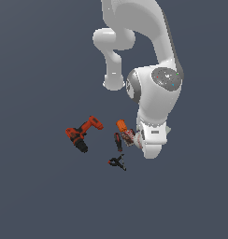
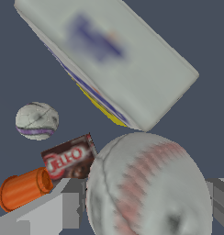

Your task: Pick up a designated object from a clutter of objects.

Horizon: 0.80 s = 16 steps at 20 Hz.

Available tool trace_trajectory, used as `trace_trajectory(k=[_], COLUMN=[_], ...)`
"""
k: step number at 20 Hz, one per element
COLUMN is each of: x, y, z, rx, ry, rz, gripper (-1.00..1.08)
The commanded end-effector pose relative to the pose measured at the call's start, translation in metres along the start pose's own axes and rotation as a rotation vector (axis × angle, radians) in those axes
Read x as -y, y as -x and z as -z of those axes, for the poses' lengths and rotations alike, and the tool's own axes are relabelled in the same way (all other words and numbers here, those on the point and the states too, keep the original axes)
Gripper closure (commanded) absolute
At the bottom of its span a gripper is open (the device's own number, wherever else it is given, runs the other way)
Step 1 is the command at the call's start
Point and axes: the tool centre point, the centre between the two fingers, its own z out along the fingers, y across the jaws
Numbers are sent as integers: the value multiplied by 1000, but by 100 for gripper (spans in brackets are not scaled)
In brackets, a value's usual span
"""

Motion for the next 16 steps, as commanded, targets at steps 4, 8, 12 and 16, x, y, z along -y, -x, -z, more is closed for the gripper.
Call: trace_trajectory(k=[4,8,12,16], x=[27,47,67,88], y=[-1,-2,-4,-5], z=[44,77,110,146], rx=[0,0,-1,-2], ry=[2,2,2,2], rz=[0,0,1,1], gripper=[108,108,108,108])
